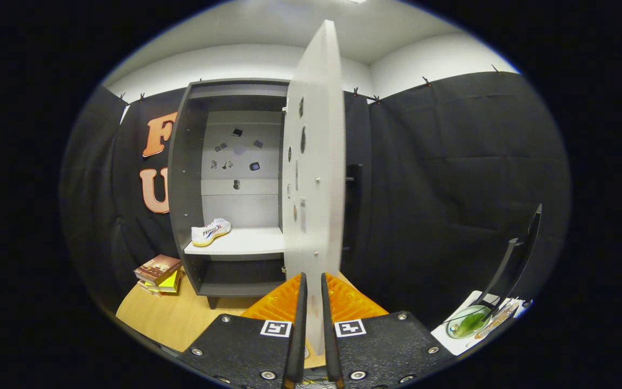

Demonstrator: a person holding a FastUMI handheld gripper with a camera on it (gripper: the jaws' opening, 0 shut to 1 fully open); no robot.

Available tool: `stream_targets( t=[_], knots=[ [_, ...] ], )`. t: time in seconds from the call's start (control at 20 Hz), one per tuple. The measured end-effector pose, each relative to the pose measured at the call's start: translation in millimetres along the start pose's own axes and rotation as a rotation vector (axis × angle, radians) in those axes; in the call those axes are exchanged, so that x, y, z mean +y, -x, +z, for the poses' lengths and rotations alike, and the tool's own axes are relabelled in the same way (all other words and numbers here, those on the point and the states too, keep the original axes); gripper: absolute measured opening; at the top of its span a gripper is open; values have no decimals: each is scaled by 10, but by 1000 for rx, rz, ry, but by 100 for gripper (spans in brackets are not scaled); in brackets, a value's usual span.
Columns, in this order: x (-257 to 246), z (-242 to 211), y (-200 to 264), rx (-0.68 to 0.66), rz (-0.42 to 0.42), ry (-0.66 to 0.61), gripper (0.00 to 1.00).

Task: Open the shoe cabinet door, grab the shoes and put them into the shoe cabinet, then close the shoe cabinet door.

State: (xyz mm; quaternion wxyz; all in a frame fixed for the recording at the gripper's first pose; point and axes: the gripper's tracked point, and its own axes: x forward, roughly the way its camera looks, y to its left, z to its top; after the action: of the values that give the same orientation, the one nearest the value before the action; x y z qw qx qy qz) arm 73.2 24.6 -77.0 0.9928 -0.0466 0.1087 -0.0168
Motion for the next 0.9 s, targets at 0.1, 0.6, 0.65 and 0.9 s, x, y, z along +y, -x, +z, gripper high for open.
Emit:
stream_targets(
  t=[0.1,0.6,0.65,0.9],
  knots=[
    [159,-166,-16,9,33,-3,15],
    [873,-1616,-521,254,183,77,19],
    [908,-1776,-579,280,195,89,27],
    [984,-2588,-884,428,218,146,41]
  ],
)
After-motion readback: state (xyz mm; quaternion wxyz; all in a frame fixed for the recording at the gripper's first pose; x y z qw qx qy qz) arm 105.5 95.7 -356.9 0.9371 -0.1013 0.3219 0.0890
